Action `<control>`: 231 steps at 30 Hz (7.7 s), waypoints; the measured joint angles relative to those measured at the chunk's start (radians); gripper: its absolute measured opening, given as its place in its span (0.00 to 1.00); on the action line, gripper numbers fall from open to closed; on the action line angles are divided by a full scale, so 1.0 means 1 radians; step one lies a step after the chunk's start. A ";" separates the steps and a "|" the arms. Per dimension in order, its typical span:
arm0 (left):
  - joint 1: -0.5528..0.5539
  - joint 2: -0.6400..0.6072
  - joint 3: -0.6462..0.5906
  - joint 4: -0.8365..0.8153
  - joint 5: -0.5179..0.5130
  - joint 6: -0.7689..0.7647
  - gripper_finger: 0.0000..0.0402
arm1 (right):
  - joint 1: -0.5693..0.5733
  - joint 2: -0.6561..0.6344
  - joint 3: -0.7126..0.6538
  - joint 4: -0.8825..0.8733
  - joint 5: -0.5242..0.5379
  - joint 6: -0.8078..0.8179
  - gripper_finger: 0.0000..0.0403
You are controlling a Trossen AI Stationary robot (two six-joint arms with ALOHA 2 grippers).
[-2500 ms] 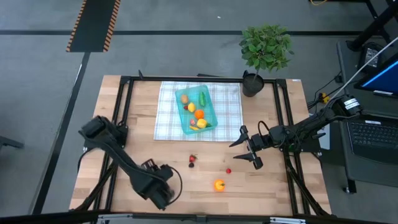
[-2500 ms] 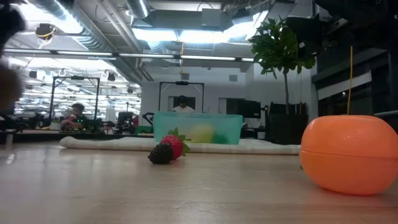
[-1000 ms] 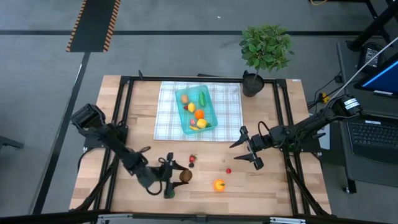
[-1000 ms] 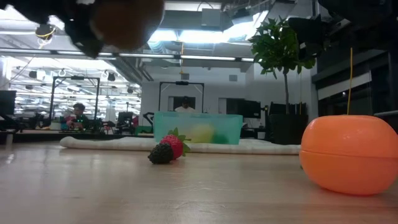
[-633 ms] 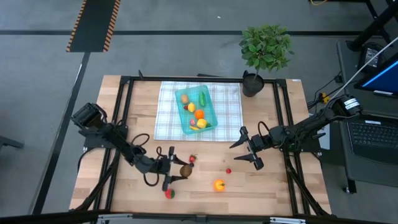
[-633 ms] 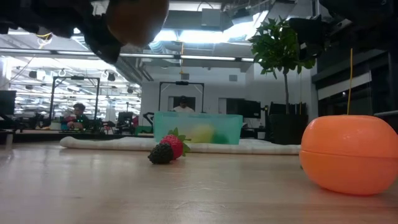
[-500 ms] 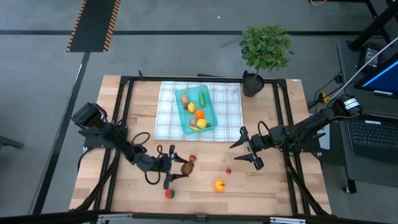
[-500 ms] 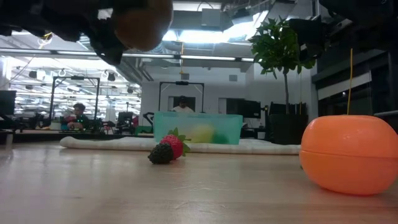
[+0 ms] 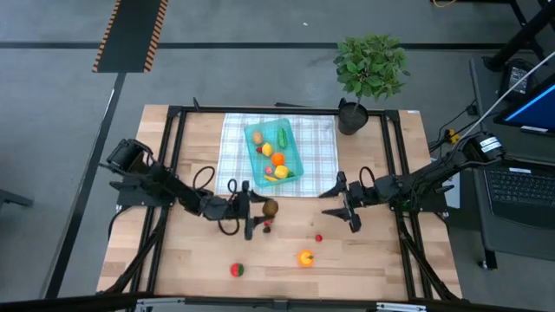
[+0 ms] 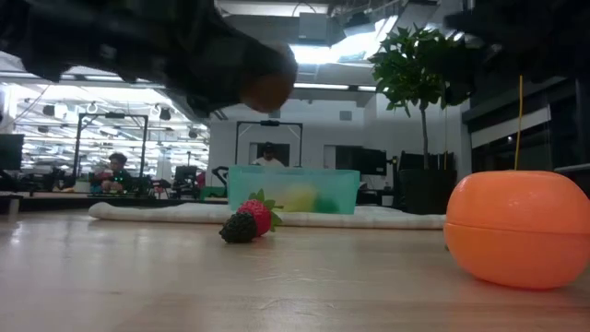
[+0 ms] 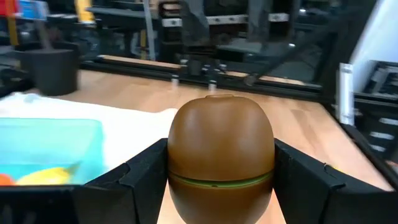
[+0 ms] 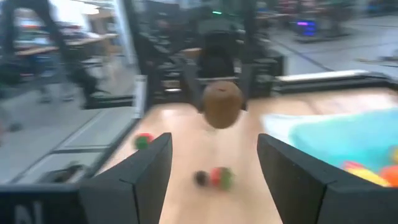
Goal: Pick and placing Produce into tupperware
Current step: Put the brown kiwi into the blue bin, then put the red cherry into the blue bin
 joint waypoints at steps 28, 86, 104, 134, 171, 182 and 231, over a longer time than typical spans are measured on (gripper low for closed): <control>0.277 0.000 0.003 -0.006 0.017 0.029 0.59 | -0.023 0.000 0.000 -0.038 0.232 0.002 0.59; 0.616 0.005 0.468 -1.338 0.444 0.027 0.59 | -0.104 -0.001 0.000 -0.117 0.229 -0.052 0.59; 0.615 0.003 0.469 -1.298 0.449 0.034 0.72 | -0.104 0.000 0.000 -0.129 0.229 -0.062 0.59; 0.102 -0.655 -0.063 -0.864 0.122 0.034 0.72 | -0.013 -0.160 0.025 -0.171 0.218 -0.187 0.59; 0.011 -0.753 -0.171 -0.761 0.118 -0.027 0.72 | 0.290 0.156 0.545 -1.197 0.229 0.115 0.59; 0.011 -0.753 -0.171 -0.765 0.118 -0.023 0.72 | 0.324 0.401 0.632 -1.222 0.228 0.270 0.59; 0.011 -0.753 -0.171 -0.772 0.118 -0.020 0.72 | 0.312 0.615 0.632 -1.132 0.194 0.495 0.59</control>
